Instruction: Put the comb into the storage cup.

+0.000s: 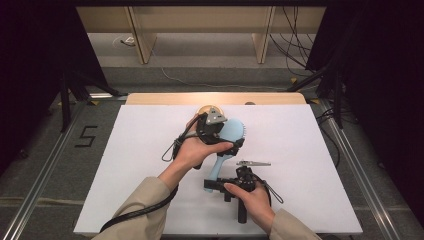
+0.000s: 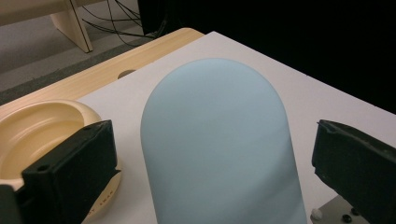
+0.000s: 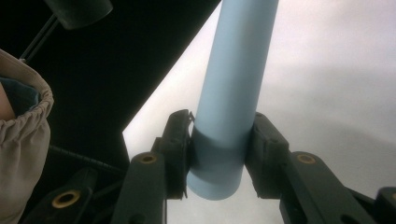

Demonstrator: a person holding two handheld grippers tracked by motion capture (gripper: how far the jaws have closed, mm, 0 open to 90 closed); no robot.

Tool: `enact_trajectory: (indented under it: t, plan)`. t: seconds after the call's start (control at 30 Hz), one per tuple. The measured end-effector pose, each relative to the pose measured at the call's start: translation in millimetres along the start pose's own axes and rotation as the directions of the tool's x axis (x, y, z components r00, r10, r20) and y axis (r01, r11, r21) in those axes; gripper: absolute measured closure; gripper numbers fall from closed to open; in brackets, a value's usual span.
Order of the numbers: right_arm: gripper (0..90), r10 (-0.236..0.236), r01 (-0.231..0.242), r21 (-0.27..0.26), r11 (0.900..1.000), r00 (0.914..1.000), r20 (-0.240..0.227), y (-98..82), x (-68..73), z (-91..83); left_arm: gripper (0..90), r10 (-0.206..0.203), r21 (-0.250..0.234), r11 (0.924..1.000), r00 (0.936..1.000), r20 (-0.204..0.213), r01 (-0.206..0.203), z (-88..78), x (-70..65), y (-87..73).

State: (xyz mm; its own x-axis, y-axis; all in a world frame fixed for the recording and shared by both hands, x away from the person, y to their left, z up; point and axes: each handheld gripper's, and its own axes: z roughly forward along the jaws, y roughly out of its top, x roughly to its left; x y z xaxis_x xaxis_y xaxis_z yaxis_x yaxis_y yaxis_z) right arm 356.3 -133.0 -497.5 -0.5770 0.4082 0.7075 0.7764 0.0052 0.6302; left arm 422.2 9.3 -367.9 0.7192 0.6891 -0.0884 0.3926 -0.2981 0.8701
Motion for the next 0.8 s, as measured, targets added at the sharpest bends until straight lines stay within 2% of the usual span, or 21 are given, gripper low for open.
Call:
enact_trajectory:
  t: [0.23, 0.8]
  plan:
    - [63.8, -0.009, 0.009, -0.006, 1.0, 1.0, 0.004, -0.1, -0.5, 0.4, 0.0, 0.004, 0.011, 0.9999, 1.0, -0.006, -0.004, 5.7, 1.0, 3.5]
    - [63.8, -0.011, 0.011, -0.006, 1.0, 0.9999, 0.005, -0.2, -0.7, 0.4, 0.0, -0.023, 0.032, 0.9992, 0.9997, 0.006, 0.023, 16.2, 2.5, 6.4]
